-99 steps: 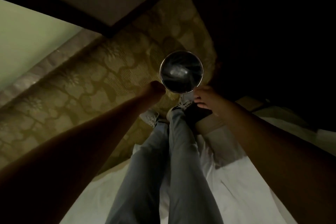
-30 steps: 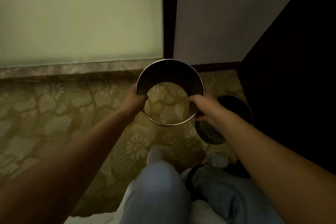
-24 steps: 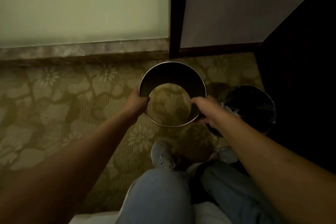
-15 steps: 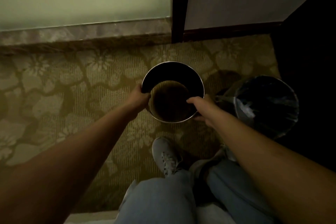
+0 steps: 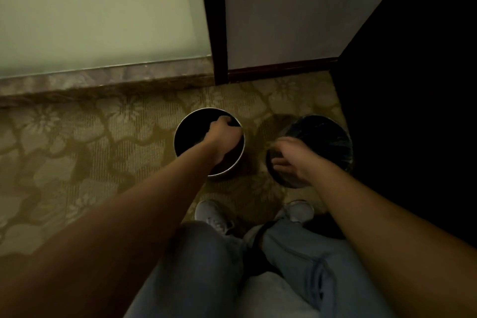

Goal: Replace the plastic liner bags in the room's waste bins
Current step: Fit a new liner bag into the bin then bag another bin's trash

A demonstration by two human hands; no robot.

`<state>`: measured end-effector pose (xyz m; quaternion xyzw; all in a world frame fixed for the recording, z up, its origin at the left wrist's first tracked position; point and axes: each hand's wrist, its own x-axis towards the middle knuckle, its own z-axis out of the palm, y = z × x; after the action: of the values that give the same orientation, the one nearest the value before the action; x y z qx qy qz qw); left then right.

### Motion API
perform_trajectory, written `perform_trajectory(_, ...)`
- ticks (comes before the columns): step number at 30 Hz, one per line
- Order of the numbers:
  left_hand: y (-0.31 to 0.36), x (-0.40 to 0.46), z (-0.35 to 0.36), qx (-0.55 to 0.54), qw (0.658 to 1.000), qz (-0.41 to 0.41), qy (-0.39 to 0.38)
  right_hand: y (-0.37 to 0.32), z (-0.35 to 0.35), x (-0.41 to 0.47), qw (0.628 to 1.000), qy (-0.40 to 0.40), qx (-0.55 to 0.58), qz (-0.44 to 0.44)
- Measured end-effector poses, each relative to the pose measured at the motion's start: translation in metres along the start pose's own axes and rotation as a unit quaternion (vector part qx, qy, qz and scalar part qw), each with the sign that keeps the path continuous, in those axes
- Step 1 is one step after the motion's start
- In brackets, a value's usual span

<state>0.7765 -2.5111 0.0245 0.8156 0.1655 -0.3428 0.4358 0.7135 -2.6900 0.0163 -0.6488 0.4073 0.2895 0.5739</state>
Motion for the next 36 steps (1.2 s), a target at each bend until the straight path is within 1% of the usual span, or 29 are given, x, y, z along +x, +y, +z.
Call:
perform_trajectory(3,0.021,-0.017,0.05,-0.044,0.997,0.033,-0.052,0.02,-0.041,-0.005,0.999,0.036,0.027,0.0)
perform_trajectory(5,0.028,-0.03,0.082,-0.052,0.996,0.032,-0.068,0.039,-0.066,-0.003,0.997,0.07,0.041,0.007)
perform_trajectory(8,0.02,-0.029,0.124,-0.044,0.994,-0.006,-0.095,0.071,-0.099,0.01,0.988,0.142,0.056,0.018)
perform_trajectory(10,0.012,-0.021,0.141,-0.033,0.994,-0.019,-0.106,0.097,-0.125,0.04,0.976,0.203,0.075,0.031)
perform_trajectory(11,0.009,-0.016,0.147,-0.045,0.993,-0.024,-0.102,0.108,-0.135,0.056,0.969,0.235,0.07,0.042)
perform_trajectory(13,0.004,-0.002,0.155,-0.091,0.991,-0.07,-0.075,0.1,-0.141,0.043,0.962,0.26,0.035,0.072)
perform_trajectory(14,0.002,0.008,0.158,-0.105,0.988,-0.094,-0.067,0.103,-0.145,0.047,0.961,0.26,0.04,0.085)
perform_trajectory(15,0.0,0.019,0.161,-0.119,0.985,-0.111,-0.063,0.104,-0.146,0.052,0.964,0.241,0.065,0.091)
perform_trajectory(17,-0.01,0.044,0.165,-0.141,0.978,-0.139,-0.064,0.11,-0.141,0.068,0.971,0.161,0.14,0.106)
perform_trajectory(18,-0.013,0.055,0.167,-0.154,0.971,-0.164,-0.082,0.116,-0.14,0.082,0.971,0.138,0.158,0.117)
perform_trajectory(19,-0.017,0.064,0.168,-0.17,0.961,-0.185,-0.113,0.119,-0.139,0.09,0.969,0.128,0.17,0.128)
perform_trajectory(21,-0.016,0.071,0.17,-0.196,0.945,-0.193,-0.175,0.13,-0.141,0.114,0.962,0.136,0.195,0.136)
perform_trajectory(23,-0.015,0.08,0.173,-0.216,0.939,-0.202,-0.175,0.126,-0.144,0.119,0.958,0.126,0.215,0.141)
perform_trajectory(26,-0.014,0.091,0.175,-0.248,0.93,-0.234,-0.139,0.128,-0.151,0.127,0.958,0.108,0.227,0.137)
perform_trajectory(28,-0.014,0.096,0.171,-0.261,0.927,-0.244,-0.117,0.139,-0.157,0.138,0.957,0.129,0.226,0.132)
perform_trajectory(29,-0.013,0.096,0.169,-0.26,0.929,-0.243,-0.105,0.145,-0.159,0.143,0.956,0.149,0.224,0.113)
perform_trajectory(32,-0.007,0.088,0.166,-0.258,0.935,-0.217,-0.108,0.14,-0.165,0.131,0.956,0.225,0.181,0.043)
perform_trajectory(34,-0.002,0.081,0.165,-0.244,0.94,-0.209,-0.112,0.13,-0.168,0.119,0.954,0.256,0.157,0.003)
perform_trajectory(36,0.0,0.076,0.161,-0.232,0.951,-0.181,-0.096,0.126,-0.172,0.114,0.95,0.277,0.143,-0.033)
